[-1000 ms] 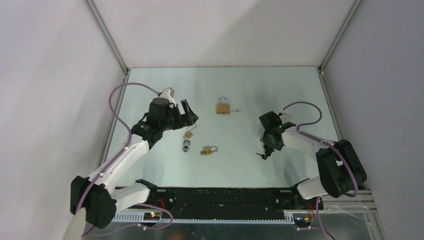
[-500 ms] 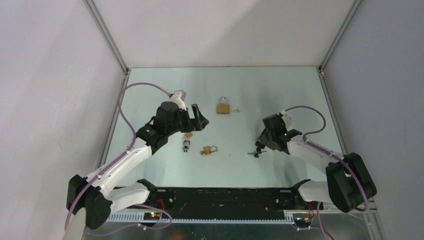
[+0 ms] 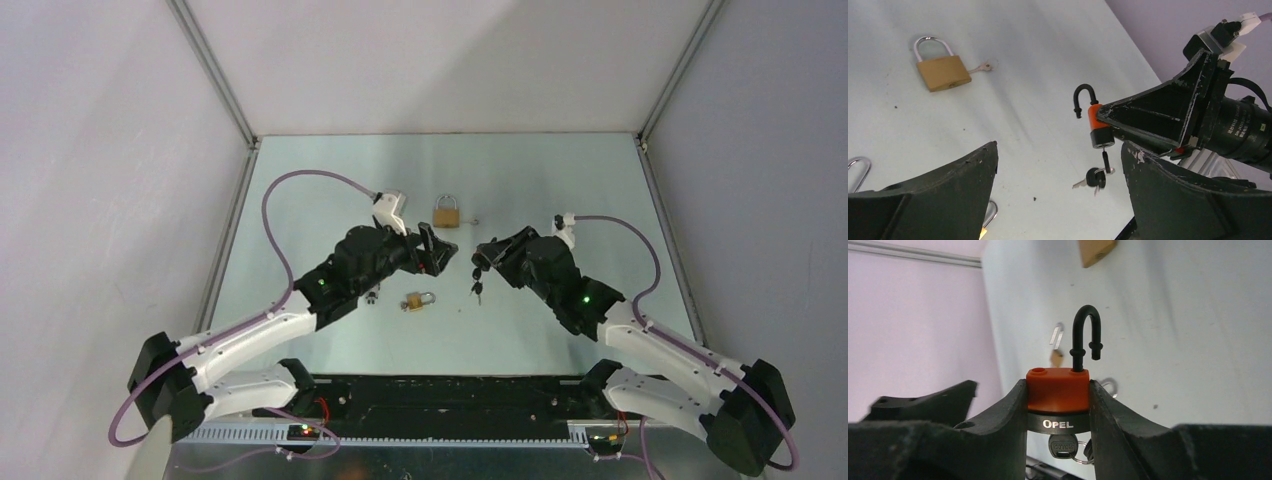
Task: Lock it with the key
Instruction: Lock the lock.
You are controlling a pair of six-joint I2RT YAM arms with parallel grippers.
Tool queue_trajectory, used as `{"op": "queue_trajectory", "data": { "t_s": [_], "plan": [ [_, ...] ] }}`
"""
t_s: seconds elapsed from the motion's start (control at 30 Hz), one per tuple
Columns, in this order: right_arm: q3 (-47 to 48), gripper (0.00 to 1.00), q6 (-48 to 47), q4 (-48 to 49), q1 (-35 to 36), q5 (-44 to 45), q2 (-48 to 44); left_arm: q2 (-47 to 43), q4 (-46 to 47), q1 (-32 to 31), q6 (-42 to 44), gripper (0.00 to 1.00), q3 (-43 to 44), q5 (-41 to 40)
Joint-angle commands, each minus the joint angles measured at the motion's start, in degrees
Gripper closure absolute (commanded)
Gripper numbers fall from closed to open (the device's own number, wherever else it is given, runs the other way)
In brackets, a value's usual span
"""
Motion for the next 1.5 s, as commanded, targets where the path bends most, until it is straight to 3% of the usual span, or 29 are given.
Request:
{"op": "queue_trajectory", "data": {
  "t_s": [0.0,0.27,0.63,0.93,1.47],
  "plan": [
    [3.49,0.82,10.98,6.22,3.05,5.56,-3.1,-1.14,10.25,-3.96,3.49,0.05,-1.96,-8.64],
    [3.45,0.82,20.04,6.7,6.2,9.36,-5.24,-1.45,18.75,-8.73,3.72,0.08,-6.0,-10.69],
    [4.47,0.81,19.35,11.31,7.86,9.22,-3.33,3.11,20.84,-10.85,3.65,0.08,-4.88,-8.55],
    [5.49,0.8,18.87,11.68,9.12,9.26,-2.84,6.28,21.4,-11.98,1.61,0.15,-4.0,-12.44],
    [7.35,0.8,19.52,8.2,9.41,9.12,-2.83,1.91,29.0,-13.94,2.24,0.13,-8.19,-20.08]
  ]
}}
